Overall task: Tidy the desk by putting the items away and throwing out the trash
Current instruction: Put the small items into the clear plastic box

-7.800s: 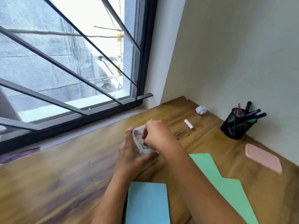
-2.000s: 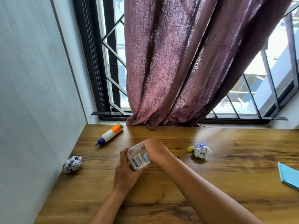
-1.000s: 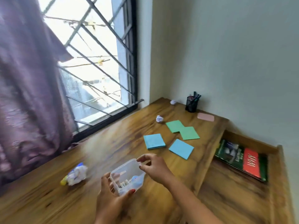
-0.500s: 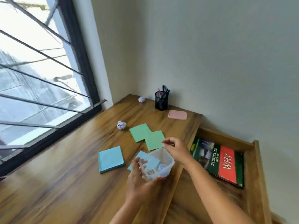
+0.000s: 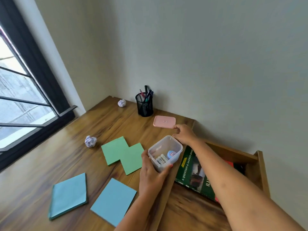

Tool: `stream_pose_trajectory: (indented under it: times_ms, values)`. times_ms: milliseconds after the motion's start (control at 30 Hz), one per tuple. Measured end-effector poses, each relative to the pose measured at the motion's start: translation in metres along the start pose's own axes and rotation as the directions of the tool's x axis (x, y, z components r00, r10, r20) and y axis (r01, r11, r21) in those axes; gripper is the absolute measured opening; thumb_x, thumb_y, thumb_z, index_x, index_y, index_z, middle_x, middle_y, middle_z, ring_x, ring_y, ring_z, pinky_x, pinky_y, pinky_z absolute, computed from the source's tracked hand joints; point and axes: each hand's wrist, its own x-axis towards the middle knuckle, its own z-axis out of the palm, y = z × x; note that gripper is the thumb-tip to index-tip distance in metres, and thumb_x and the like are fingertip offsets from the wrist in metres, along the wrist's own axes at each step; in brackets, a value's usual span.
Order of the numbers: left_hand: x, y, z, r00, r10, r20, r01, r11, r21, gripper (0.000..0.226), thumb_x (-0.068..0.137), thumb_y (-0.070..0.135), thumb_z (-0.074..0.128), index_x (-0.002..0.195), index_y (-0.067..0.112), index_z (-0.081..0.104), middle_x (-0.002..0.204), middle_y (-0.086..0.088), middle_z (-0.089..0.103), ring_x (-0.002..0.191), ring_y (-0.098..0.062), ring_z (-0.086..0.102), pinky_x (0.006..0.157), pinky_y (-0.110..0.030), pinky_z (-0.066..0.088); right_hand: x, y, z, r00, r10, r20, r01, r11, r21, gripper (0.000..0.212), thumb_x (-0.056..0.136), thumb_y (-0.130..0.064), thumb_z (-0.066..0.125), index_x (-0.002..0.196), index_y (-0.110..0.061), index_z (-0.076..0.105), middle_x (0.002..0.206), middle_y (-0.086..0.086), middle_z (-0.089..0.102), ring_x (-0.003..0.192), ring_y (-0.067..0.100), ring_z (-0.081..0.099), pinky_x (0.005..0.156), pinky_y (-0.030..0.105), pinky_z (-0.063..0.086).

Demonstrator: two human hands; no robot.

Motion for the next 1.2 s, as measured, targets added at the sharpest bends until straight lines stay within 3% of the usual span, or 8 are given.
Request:
stream_pose_trajectory:
  times_ms: [67,133,300,567,700,800,933,1200]
  values:
    - [0.008,0.000,0.004,1.000,0.007,0.005,-0.007,1.000,0.012,0.078,0.071,0.054,0.074,0.128,0.032,0.026,0.120,0.018,0.048,0.105,0.002,0.052,0.074,-0.003,0.038,0.020,0.007,-0.003,0.997,-0.065,0.040,0.071,0.983,-0.168,0.056,0.086,-0.016,0.065,0.138,-0.017,0.046,0.142,0.009,0.044,0.127,0.026,0.046,0.106,0.034,0.037]
    - [0.015,-0.001,0.006,1.000,0.010,-0.003,-0.010,1.000,0.016,0.078,0.071,0.052,0.074,0.129,0.031,0.027,0.121,0.016,0.049,0.106,0.001,0.053,0.079,-0.007,0.040,0.037,0.009,-0.004,0.990,-0.107,0.093,0.132,0.934,-0.331,0.063,0.088,-0.025,0.063,0.145,-0.025,0.036,0.151,0.007,0.033,0.134,0.031,0.036,0.112,0.041,0.032]
    - [0.030,-0.002,0.007,0.999,0.018,-0.041,-0.016,0.999,0.039,0.079,0.072,0.045,0.076,0.131,0.028,0.026,0.123,0.013,0.048,0.108,-0.002,0.051,0.086,-0.015,0.043,0.058,0.006,0.000,0.974,-0.103,0.200,0.199,0.809,-0.553,0.061,0.091,-0.047,0.051,0.146,-0.037,0.027,0.158,-0.003,0.013,0.140,0.035,0.019,0.109,0.051,0.032]
    - [0.035,-0.005,0.012,0.999,0.025,-0.048,-0.023,0.999,0.044,0.080,0.071,0.049,0.075,0.131,0.031,0.025,0.125,0.013,0.050,0.110,-0.001,0.052,0.087,-0.016,0.044,0.072,0.005,0.003,0.966,-0.213,0.146,0.256,0.860,-0.442,0.038,0.086,-0.038,0.063,0.112,-0.013,0.055,0.152,0.014,0.026,0.140,0.035,0.022,0.108,0.044,0.034]
    - [0.036,-0.007,0.011,0.999,0.023,-0.049,-0.021,0.999,0.045,0.081,0.070,0.052,0.074,0.132,0.030,0.025,0.128,0.010,0.052,0.113,-0.002,0.053,0.088,-0.015,0.043,0.069,0.000,0.005,0.950,-0.251,0.186,0.309,0.840,-0.445,0.010,0.088,-0.025,0.057,0.089,-0.016,0.052,0.151,0.009,0.031,0.138,0.033,0.029,0.105,0.037,0.034]
    - [0.036,-0.009,0.011,0.998,0.029,-0.055,-0.026,0.998,0.051,0.084,0.070,0.053,0.074,0.134,0.027,0.025,0.130,0.008,0.050,0.116,-0.004,0.052,0.091,-0.018,0.045,0.064,-0.002,0.006,0.958,-0.226,0.174,0.284,0.819,-0.499,0.020,0.091,-0.027,0.051,0.101,-0.013,0.061,0.147,0.008,0.038,0.128,0.034,0.041,0.099,0.036,0.038]
    - [0.035,-0.008,0.011,0.998,0.036,-0.057,-0.032,0.998,0.062,0.085,0.071,0.051,0.074,0.135,0.027,0.024,0.129,0.009,0.048,0.115,-0.005,0.051,0.094,-0.024,0.047,0.053,-0.008,-0.003,0.944,-0.309,0.117,0.304,0.676,-0.671,0.043,0.092,-0.041,0.049,0.117,-0.007,0.058,0.123,0.015,0.058,0.112,0.034,0.056,0.087,0.038,0.048]
    - [0.034,-0.007,0.011,0.998,0.029,-0.061,-0.027,0.999,0.042,0.084,0.071,0.050,0.075,0.134,0.026,0.024,0.129,0.007,0.050,0.114,-0.005,0.052,0.089,-0.019,0.045,0.029,-0.002,-0.002,0.964,-0.263,-0.041,0.193,0.797,-0.573,0.042,0.089,-0.033,0.054,0.120,-0.007,0.045,0.118,0.018,0.061,0.108,0.038,0.060,0.083,0.041,0.048]
